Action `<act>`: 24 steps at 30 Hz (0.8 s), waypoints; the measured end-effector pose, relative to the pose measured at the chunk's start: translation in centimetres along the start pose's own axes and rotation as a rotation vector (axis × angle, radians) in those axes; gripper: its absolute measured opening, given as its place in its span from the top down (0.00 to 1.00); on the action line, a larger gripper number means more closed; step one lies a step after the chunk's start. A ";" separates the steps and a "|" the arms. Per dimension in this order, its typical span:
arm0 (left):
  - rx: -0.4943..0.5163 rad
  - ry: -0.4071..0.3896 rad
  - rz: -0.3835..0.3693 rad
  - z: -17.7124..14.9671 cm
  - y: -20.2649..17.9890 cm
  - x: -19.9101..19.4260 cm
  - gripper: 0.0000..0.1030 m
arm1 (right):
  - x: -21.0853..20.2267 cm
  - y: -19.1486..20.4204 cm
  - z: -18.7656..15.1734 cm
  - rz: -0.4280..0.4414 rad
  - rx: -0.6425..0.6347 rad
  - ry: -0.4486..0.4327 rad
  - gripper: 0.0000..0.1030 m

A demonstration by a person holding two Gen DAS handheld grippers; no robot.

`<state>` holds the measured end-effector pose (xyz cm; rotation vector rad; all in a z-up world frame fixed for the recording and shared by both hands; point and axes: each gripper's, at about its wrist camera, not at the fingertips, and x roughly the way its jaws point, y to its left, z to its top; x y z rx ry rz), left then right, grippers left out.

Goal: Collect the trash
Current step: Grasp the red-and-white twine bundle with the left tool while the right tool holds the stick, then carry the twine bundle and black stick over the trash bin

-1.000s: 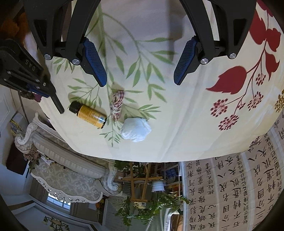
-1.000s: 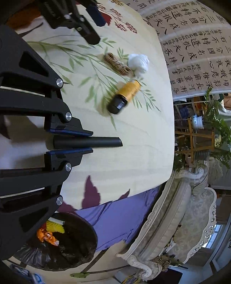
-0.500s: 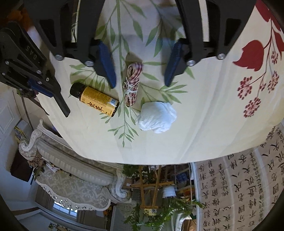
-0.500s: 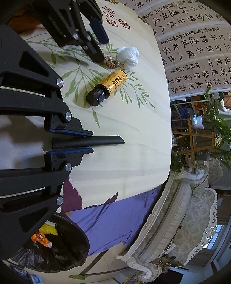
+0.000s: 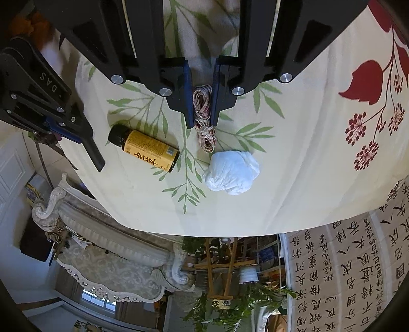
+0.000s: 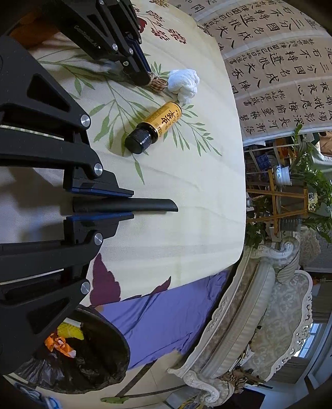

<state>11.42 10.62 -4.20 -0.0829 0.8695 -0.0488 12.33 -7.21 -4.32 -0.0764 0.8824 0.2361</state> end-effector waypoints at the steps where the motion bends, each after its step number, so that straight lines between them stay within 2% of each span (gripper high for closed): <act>1: -0.003 -0.002 0.001 -0.2 0.0 -0.2 0.87 | 0.0 0.0 0.1 0.000 0.000 0.000 0.89; 13: -0.021 -0.013 0.002 -2.9 0.2 -3.0 0.87 | -2.1 0.7 -2.3 0.005 0.012 -0.005 0.89; 24: -0.005 -0.064 -0.013 -4.3 -1.4 -6.2 0.87 | -6.6 0.4 -5.3 0.009 0.028 -0.055 0.89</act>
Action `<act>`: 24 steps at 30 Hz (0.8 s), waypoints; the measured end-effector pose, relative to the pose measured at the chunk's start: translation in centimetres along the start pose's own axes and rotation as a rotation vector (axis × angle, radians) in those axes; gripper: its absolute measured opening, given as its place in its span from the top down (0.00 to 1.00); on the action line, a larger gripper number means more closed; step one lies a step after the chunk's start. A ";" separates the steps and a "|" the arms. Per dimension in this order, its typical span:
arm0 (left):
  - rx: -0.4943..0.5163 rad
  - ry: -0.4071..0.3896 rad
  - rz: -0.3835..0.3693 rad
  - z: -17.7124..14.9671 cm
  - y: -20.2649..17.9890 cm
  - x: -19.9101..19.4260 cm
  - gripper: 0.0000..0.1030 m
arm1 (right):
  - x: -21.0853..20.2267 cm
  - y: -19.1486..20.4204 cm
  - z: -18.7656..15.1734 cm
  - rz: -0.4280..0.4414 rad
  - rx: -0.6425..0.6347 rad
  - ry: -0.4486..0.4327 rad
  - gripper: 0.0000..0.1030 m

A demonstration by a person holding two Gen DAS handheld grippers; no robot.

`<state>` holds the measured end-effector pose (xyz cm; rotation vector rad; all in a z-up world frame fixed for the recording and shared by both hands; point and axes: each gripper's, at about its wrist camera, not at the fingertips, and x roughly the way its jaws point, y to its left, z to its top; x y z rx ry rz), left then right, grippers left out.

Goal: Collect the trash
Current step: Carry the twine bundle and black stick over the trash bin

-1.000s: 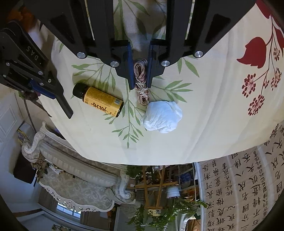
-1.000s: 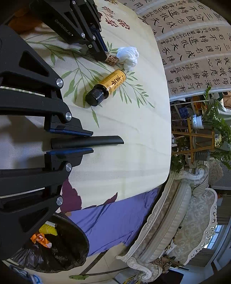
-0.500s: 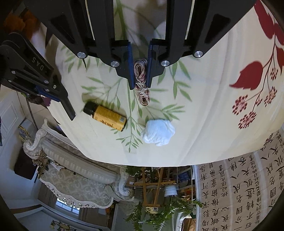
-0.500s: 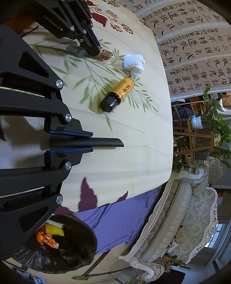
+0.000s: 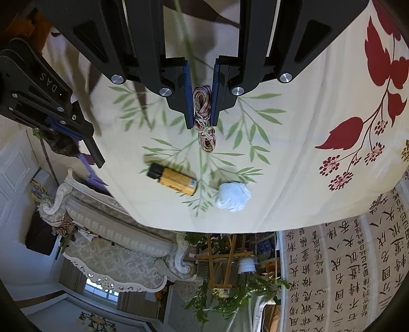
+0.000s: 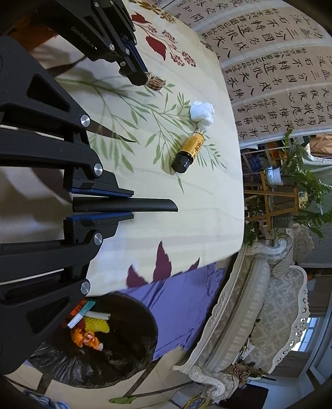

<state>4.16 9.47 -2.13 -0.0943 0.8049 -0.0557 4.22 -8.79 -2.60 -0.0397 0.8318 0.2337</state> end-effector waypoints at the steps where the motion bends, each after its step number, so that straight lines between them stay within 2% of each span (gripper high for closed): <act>1: 0.002 -0.006 -0.005 -0.1 -0.3 -0.3 0.87 | -0.6 -0.2 -0.3 0.000 0.006 -0.007 0.89; 10: 0.053 -0.048 -0.081 -0.8 -4.9 -2.1 0.87 | -4.4 -3.7 -2.0 -0.049 0.053 -0.058 0.89; 19: 0.138 -0.050 -0.179 -0.5 -11.6 -1.0 0.87 | -6.7 -9.5 -3.0 -0.181 0.136 -0.104 0.89; 24: 0.190 -0.049 -0.206 -0.2 -15.3 0.0 0.87 | -7.0 -13.3 -3.4 -0.272 0.182 -0.114 0.89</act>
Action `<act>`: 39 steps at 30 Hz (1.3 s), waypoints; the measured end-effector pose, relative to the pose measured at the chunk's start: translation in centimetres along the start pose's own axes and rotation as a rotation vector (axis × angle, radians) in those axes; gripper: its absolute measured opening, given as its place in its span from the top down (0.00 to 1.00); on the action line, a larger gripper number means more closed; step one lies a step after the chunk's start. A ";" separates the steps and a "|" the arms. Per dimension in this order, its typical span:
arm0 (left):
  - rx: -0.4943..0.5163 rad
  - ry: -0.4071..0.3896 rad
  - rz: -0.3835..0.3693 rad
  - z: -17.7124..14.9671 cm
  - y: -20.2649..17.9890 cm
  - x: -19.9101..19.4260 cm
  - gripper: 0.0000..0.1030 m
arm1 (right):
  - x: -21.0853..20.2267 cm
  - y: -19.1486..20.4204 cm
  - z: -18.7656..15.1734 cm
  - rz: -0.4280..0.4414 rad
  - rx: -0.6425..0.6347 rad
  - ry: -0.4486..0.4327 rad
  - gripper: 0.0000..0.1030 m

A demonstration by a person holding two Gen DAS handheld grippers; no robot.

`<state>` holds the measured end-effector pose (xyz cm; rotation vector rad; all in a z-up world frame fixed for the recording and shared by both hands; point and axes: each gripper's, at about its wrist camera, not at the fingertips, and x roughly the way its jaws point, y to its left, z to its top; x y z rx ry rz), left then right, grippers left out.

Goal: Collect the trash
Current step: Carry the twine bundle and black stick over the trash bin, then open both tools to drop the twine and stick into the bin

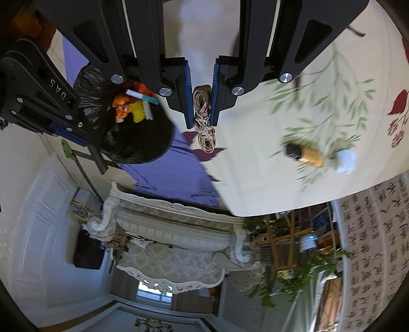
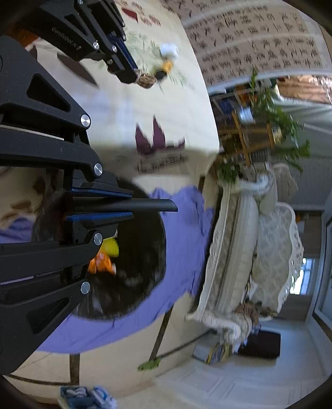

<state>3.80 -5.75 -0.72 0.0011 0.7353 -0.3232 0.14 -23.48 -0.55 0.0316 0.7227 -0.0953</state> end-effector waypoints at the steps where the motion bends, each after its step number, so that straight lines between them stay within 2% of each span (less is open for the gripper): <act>1: 0.009 0.004 -0.007 0.3 -0.7 0.6 0.87 | 0.2 -0.7 0.0 -0.015 0.009 -0.002 0.89; 10: 0.083 0.026 -0.040 1.4 -4.7 4.2 0.86 | 2.6 -5.4 -0.1 -0.069 0.090 0.014 0.89; 19: 0.130 0.078 -0.031 2.0 -7.1 8.1 0.85 | 5.8 -8.3 -0.4 -0.101 0.146 0.057 0.89; 20: 0.131 0.089 -0.033 2.0 -7.2 8.2 0.80 | 6.2 -8.6 -0.5 -0.104 0.152 0.063 0.88; 21: 0.130 0.095 -0.032 2.1 -7.3 8.4 0.70 | 6.3 -8.8 -0.5 -0.108 0.156 0.066 0.87; 22: 0.127 0.095 -0.027 2.1 -7.3 8.4 0.64 | 6.5 -9.1 -0.6 -0.110 0.161 0.067 0.84; 23: 0.122 0.089 -0.024 2.2 -7.2 8.3 0.54 | 6.6 -9.4 -0.6 -0.112 0.168 0.069 0.77; 24: 0.118 0.082 -0.024 2.2 -7.0 8.1 0.46 | 6.7 -9.6 -0.6 -0.113 0.175 0.069 0.75; 27: 0.115 0.060 -0.007 2.2 -6.8 7.6 0.33 | 6.5 -9.6 -0.6 -0.113 0.181 0.066 0.73; 29: 0.113 0.050 0.011 2.3 -6.3 7.3 0.30 | 6.4 -9.4 -0.4 -0.108 0.177 0.062 0.65; 39: 0.042 0.024 0.096 2.6 -0.8 5.0 0.26 | 6.0 -5.1 1.5 -0.038 0.120 0.031 0.55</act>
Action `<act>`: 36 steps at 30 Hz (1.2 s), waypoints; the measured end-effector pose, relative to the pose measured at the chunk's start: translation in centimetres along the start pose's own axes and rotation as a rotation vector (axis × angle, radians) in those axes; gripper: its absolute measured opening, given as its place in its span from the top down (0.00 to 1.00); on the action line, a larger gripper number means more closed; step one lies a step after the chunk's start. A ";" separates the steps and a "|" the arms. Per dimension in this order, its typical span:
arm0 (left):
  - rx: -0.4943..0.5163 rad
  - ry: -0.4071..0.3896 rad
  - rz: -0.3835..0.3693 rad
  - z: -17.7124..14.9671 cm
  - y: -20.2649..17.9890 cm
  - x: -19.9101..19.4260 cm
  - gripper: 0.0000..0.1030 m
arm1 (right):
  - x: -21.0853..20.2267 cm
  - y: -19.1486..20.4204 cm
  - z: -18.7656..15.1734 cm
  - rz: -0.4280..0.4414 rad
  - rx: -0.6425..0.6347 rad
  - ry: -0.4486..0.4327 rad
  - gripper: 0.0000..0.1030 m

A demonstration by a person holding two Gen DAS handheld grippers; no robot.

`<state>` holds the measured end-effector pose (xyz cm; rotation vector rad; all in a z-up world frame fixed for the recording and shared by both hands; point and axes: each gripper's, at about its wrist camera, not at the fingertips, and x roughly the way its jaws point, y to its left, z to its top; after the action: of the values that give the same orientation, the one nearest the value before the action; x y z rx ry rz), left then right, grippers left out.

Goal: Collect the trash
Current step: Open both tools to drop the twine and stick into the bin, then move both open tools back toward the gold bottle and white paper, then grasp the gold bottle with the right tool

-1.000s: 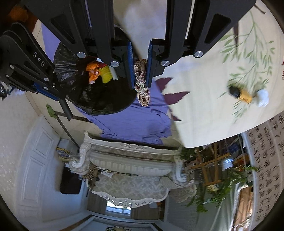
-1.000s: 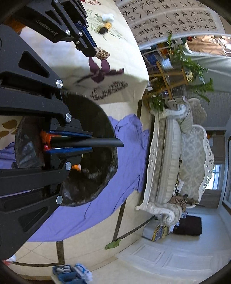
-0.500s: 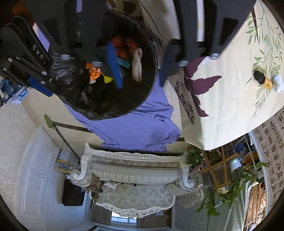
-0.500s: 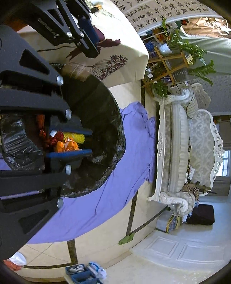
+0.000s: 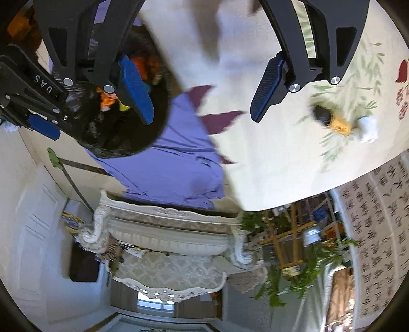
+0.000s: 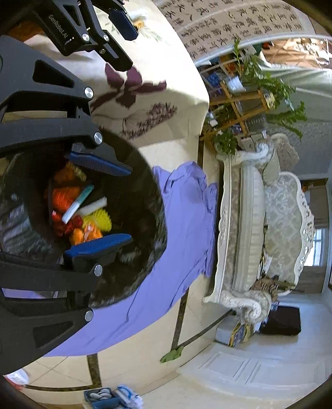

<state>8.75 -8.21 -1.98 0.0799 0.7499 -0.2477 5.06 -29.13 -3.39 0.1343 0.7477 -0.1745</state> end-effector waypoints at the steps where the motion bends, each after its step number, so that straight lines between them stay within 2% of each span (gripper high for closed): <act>1: -0.016 -0.001 0.015 -0.1 1.1 -0.3 0.26 | 0.0 0.6 0.1 0.012 -0.008 0.000 0.55; 7: -0.086 0.009 0.106 -0.8 6.5 -1.1 0.25 | -0.1 5.8 0.9 0.102 -0.084 0.002 0.53; 15: -0.170 0.033 0.245 -2.2 13.8 -1.7 0.25 | -0.2 14.7 1.1 0.244 -0.220 0.014 0.52; 20: -0.223 0.044 0.305 -3.3 17.7 -2.2 0.24 | 0.0 19.5 1.0 0.315 -0.293 0.036 0.52; 28: -0.283 0.055 0.334 -4.0 21.3 -2.4 0.24 | 0.9 25.5 0.7 0.388 -0.390 0.074 0.52; 36: -0.302 0.061 0.342 -4.0 23.0 -2.4 0.24 | 2.4 29.2 0.3 0.397 -0.470 0.103 0.52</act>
<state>10.20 15.17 -3.63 -0.0710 0.8133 0.1948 12.99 -0.90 -3.09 -0.1576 0.8309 0.3879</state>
